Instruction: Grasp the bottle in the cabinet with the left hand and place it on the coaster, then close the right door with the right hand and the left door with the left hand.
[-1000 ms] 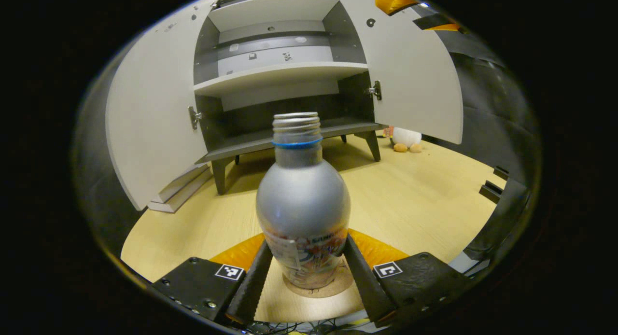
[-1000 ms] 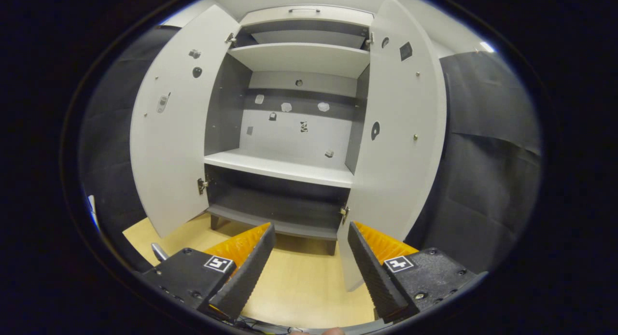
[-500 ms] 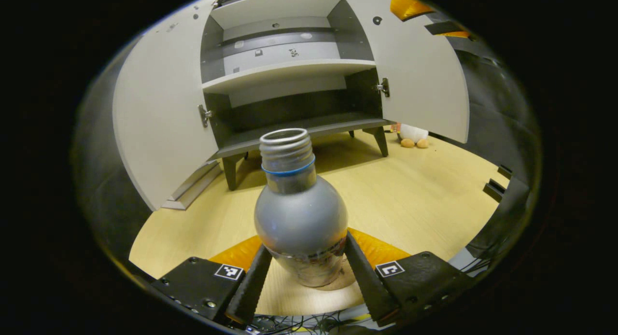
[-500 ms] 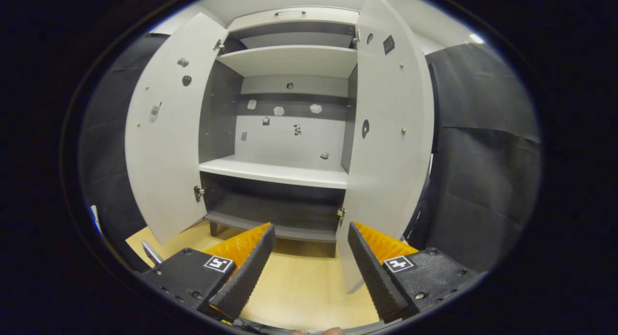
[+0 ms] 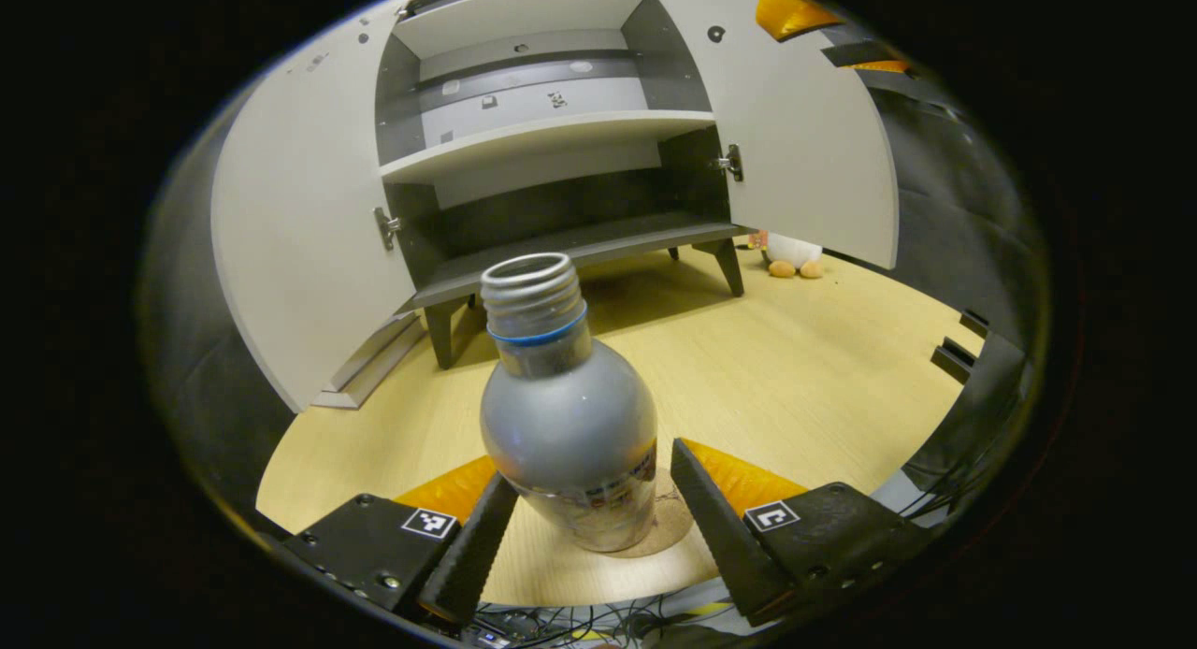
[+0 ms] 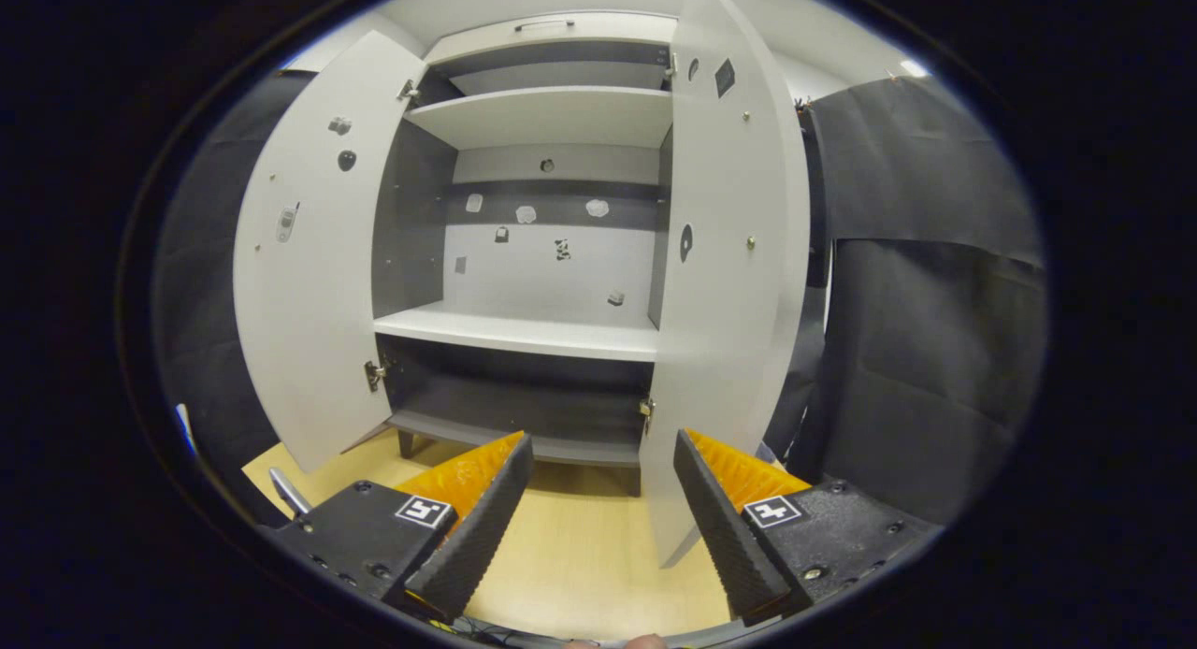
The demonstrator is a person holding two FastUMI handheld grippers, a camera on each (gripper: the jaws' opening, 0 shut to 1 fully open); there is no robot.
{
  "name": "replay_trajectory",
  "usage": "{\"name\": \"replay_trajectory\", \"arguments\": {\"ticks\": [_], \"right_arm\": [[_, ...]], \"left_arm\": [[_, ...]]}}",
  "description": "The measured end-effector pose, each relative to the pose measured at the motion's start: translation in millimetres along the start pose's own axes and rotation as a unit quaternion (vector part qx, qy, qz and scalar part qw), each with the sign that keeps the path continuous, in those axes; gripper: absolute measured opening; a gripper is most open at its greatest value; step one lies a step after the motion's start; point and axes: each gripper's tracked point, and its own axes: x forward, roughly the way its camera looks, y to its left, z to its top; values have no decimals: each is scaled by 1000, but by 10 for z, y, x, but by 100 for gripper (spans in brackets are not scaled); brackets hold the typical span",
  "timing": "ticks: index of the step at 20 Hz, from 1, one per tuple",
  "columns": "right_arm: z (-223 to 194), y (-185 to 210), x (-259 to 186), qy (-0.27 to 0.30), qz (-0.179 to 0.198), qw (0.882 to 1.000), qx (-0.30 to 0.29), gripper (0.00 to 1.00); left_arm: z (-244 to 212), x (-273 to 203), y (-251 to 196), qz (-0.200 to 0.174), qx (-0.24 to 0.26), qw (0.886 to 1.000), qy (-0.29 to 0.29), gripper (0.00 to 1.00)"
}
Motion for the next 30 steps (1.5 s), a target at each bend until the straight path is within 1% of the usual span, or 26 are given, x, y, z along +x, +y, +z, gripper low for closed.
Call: {"name": "replay_trajectory", "arguments": {"ticks": [7,9,10,14,15,17,20,21,25,30], "right_arm": [[-4,-11,47,1,3,1000,4,100],[4,-14,59,1,4,1000,5,99],[7,-20,62,0,5,1000,5,100],[50,-74,29,-4,3,1000,9,100],[70,-100,9,-5,2,1000,10,99],[145,-166,-50,-12,-1,1000,12,100],[299,-334,-132,-29,-15,999,18,99],[360,-397,-156,-34,-19,999,22,100],[617,-723,-252,-57,-46,996,43,99],[976,-1136,-320,-94,-81,990,66,98]], "left_arm": [[-18,-46,86,11,1,1000,11,98],[24,-74,84,10,5,1000,8,98],[57,-92,83,9,6,1000,6,98],[241,-171,127,10,5,1000,-5,98],[313,-196,141,10,2,1000,-11,98],[486,-254,195,14,-6,1000,-26,98],[769,-319,307,24,-22,998,-46,98],[865,-341,335,25,-27,998,-54,98],[1282,-441,408,23,-31,996,-82,98],[1740,-555,453,17,-54,992,-112,98]]}}
